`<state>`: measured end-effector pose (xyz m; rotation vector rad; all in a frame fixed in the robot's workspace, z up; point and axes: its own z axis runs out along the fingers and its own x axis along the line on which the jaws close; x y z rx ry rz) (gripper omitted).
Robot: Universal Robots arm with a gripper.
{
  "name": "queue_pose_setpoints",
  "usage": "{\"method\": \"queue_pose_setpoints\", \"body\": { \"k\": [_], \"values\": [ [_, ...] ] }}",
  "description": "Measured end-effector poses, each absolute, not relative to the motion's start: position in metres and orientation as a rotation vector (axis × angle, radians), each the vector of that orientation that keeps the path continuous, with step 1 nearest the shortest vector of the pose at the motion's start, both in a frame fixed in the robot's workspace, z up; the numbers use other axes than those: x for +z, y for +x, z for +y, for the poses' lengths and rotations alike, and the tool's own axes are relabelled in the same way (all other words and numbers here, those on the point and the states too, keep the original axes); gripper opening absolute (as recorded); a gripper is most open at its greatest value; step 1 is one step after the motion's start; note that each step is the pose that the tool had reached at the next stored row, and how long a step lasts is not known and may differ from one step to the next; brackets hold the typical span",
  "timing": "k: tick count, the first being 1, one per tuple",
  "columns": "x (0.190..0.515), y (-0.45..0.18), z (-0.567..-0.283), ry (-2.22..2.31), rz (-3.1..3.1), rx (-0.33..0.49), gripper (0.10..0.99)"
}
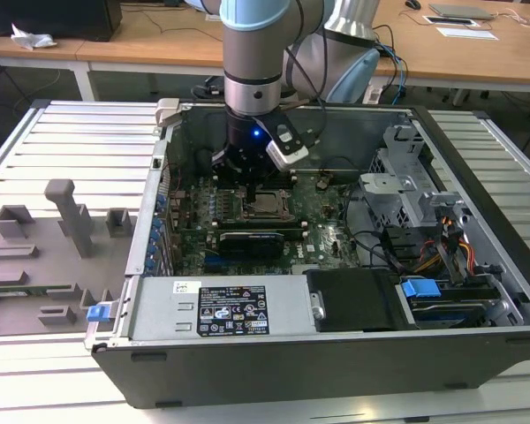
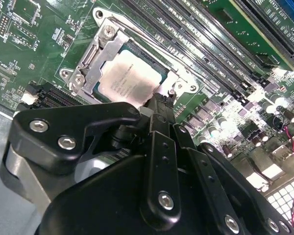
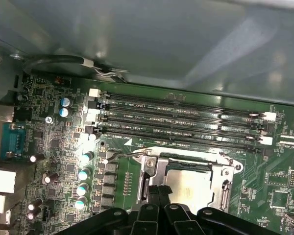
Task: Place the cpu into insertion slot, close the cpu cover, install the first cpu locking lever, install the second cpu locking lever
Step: 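Close the cpu cover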
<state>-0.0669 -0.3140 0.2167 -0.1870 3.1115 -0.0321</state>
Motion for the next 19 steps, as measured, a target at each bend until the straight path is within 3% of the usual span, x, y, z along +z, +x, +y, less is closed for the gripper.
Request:
{"method": "queue_pose_setpoints", "body": {
  "k": [9,19],
  "values": [
    [0.217,-0.052,-0.331,-0.188,3.12,-0.031,0.106],
    [0.217,-0.045,-0.327,-0.188,3.118,-0.019,0.106]
  ]
}}
